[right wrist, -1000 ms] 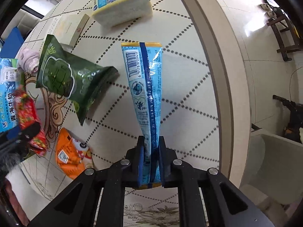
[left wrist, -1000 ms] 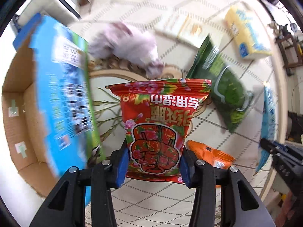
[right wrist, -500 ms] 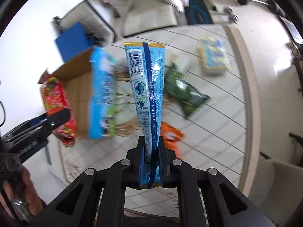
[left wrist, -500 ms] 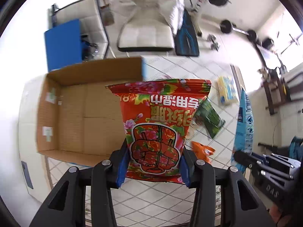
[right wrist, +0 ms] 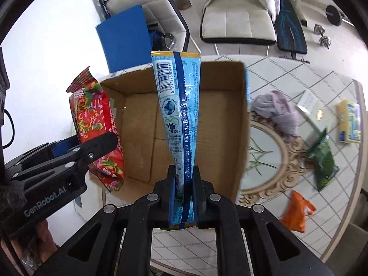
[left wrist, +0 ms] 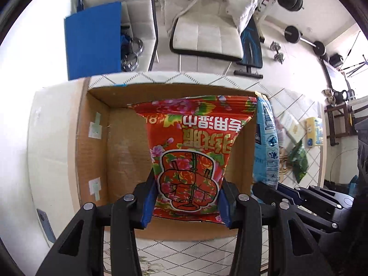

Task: Organize soft objects
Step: 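Carry both items into the cardboard box and open both grippers, then grasp the lilac cloth with the left gripper while the right grasps the green bag, then lower the cloth and green bag into the box and release both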

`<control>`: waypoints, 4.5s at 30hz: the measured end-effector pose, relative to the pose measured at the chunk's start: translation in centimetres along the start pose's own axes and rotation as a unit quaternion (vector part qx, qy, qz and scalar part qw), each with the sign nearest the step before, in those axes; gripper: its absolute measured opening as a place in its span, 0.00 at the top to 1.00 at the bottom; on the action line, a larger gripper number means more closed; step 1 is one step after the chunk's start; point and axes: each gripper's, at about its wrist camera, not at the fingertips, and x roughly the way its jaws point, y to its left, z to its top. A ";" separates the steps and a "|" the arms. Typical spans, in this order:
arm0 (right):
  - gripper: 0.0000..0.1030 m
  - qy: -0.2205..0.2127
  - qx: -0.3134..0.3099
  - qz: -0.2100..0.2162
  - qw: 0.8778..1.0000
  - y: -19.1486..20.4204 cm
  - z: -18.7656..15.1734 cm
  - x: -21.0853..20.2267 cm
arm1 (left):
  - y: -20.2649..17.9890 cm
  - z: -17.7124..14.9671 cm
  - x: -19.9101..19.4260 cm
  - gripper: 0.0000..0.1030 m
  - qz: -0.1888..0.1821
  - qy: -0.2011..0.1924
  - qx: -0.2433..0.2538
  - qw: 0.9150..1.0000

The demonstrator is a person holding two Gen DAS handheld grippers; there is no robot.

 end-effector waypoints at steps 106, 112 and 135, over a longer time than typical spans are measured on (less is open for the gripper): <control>0.48 0.073 0.198 -0.070 0.975 -35.1 -2.2 3.7 | -26.3 9.9 22.0 0.53 0.090 0.142 -0.002 0.986; 0.63 0.066 0.192 -0.076 0.976 -33.1 -1.8 4.2 | -27.5 7.3 19.3 0.55 0.079 0.106 0.041 0.990; 0.65 -0.030 0.060 0.041 0.997 -11.6 -4.3 -9.4 | -10.5 -1.3 -3.9 0.54 -0.005 -0.052 0.038 0.998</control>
